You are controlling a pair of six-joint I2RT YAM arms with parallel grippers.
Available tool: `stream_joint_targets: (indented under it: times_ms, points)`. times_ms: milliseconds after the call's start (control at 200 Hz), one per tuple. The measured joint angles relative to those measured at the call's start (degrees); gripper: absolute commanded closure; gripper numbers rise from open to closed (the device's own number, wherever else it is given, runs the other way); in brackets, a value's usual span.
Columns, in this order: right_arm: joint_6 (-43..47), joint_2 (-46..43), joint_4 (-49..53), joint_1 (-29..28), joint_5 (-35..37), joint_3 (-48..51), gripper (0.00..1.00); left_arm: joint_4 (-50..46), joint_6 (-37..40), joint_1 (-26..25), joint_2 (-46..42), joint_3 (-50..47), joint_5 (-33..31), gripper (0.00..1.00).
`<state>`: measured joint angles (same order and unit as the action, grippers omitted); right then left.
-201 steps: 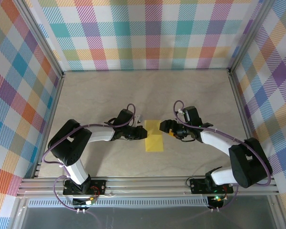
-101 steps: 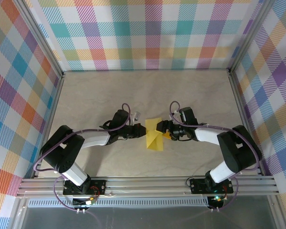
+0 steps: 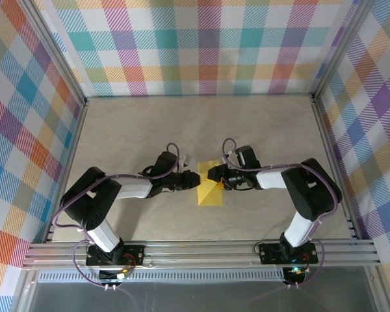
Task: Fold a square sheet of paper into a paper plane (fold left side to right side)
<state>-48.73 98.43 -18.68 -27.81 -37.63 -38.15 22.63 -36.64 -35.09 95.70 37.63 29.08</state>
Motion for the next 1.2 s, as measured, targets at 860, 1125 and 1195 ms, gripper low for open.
stream_joint_targets:
  times_ms: [860,1125,1195]
  points:
    - [4.31,-5.22,2.12,0.48,2.6,0.98,1.0,-1.57,-0.5,0.85,-4.76,-0.87,-3.96,0.52]
    - [5.77,-19.74,1.7,4.26,3.63,1.03,1.0,-8.26,3.72,2.23,-25.57,-0.9,-8.17,0.27]
    - [5.75,-23.76,1.01,4.37,3.72,1.03,1.0,-8.81,3.93,2.47,-29.73,-0.94,-8.85,0.18]
